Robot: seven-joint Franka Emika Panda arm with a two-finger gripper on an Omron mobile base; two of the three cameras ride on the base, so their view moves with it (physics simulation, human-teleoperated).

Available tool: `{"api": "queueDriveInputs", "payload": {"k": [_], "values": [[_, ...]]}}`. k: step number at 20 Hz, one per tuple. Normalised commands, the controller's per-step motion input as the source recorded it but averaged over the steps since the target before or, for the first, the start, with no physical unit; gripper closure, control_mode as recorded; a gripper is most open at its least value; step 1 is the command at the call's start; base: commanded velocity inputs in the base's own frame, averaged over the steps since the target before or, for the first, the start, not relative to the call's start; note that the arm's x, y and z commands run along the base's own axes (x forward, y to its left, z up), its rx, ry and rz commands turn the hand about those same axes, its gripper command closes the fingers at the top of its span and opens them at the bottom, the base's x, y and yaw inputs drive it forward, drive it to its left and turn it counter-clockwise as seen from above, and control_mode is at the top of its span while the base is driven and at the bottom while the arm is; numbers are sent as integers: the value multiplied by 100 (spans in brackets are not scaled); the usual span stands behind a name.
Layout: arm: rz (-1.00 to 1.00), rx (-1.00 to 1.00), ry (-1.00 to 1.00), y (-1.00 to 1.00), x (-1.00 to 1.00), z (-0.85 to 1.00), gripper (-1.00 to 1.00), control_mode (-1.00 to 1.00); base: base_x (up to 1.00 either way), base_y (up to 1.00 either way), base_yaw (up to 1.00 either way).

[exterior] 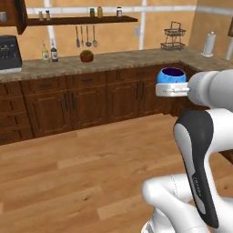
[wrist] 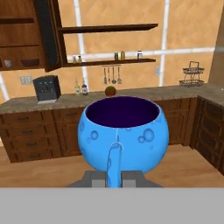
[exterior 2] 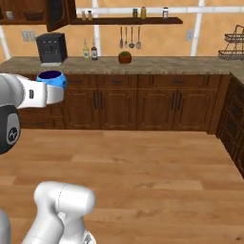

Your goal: Gather all objects into one cabinet and sort the glasses and bowls to opposite sides.

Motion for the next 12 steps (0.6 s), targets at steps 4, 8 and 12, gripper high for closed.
{"api": "queueDriveInputs", "payload": {"k": [4, 8, 12], "values": [[0, 0, 0, 0, 0, 0, 100, 100, 8, 100, 2], [0, 0, 0, 0, 0, 0, 100, 100, 15, 100, 4], [0, 0, 0, 0, 0, 0, 100, 100, 24, 100, 7]]}}
